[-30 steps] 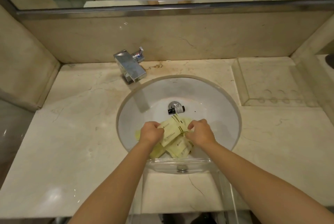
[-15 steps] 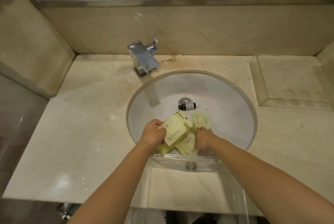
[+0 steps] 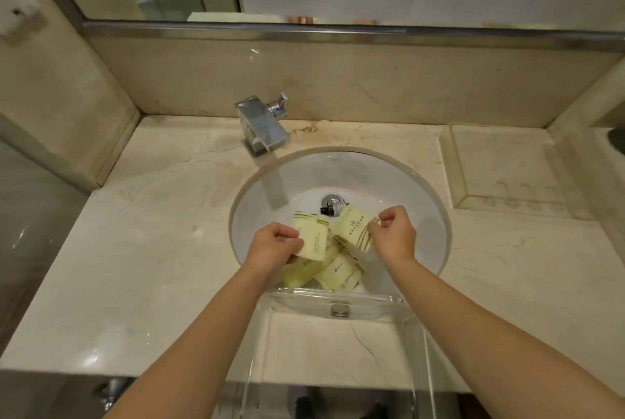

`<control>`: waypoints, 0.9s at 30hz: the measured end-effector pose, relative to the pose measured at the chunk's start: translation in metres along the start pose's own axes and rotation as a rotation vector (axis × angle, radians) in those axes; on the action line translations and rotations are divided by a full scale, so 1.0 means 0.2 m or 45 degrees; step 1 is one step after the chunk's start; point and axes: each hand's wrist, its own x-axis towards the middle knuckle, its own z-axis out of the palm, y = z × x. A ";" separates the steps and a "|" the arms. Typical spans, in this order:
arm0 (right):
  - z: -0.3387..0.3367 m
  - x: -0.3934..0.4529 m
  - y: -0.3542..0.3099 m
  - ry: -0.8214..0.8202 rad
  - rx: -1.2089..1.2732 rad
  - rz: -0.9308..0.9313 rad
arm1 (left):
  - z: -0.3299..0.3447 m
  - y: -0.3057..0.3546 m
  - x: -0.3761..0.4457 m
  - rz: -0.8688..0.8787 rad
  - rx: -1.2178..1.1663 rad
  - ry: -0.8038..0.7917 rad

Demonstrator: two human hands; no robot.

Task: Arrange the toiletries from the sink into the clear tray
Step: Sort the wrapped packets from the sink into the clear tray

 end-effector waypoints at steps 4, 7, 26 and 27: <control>-0.03 -0.11 -0.04 -0.240 0.293 0.115 | -0.03 0.00 -0.06 0.008 -0.053 -0.001; -0.05 -0.19 -0.06 -0.343 0.457 0.194 | -0.05 0.01 -0.10 -0.007 -0.045 -0.057; -0.16 -0.56 -0.10 -0.642 0.423 0.256 | -0.03 0.00 -0.37 0.184 0.057 -0.639; -0.16 -0.56 -0.11 -0.635 0.430 0.250 | -0.04 0.00 -0.38 0.176 0.038 -0.652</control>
